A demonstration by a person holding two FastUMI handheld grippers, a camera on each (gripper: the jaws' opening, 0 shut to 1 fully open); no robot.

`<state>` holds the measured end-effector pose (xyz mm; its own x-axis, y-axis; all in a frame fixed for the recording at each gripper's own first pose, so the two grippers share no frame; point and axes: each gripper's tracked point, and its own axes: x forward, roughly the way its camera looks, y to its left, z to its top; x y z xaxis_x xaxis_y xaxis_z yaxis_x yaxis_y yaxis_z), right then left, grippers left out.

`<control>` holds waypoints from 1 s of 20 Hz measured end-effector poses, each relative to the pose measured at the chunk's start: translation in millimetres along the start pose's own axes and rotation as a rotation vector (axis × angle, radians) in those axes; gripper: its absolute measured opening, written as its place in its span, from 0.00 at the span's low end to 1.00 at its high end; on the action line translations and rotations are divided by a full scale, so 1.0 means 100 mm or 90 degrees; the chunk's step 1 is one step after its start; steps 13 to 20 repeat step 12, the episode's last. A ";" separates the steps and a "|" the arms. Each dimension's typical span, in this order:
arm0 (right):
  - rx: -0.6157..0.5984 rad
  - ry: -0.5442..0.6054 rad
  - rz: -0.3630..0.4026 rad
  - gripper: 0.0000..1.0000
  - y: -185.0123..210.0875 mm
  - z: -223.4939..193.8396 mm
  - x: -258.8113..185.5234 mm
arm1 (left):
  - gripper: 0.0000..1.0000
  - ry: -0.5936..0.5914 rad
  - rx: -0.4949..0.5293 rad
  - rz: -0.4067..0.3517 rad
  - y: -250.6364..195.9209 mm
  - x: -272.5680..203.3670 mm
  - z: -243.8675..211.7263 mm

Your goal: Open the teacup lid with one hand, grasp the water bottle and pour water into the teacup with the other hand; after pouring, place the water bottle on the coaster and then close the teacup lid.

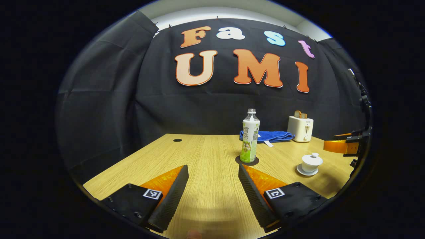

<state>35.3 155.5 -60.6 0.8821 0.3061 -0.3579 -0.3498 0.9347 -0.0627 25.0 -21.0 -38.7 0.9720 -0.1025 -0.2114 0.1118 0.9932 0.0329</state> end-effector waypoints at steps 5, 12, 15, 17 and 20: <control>-0.002 -0.033 -0.022 0.96 -0.23 0.09 -0.42 | 0.95 -0.008 0.001 0.007 0.02 -0.21 0.13; 0.009 -0.041 -0.070 0.96 -0.59 0.00 -0.66 | 0.97 -0.027 0.005 0.041 0.10 -0.47 0.23; 0.009 -0.041 -0.070 0.96 -0.59 0.00 -0.66 | 0.97 -0.027 0.005 0.041 0.10 -0.47 0.23; 0.009 -0.041 -0.070 0.96 -0.59 0.00 -0.66 | 0.97 -0.027 0.005 0.041 0.10 -0.47 0.23; 0.009 -0.041 -0.070 0.96 -0.59 0.00 -0.66 | 0.97 -0.027 0.005 0.041 0.10 -0.47 0.23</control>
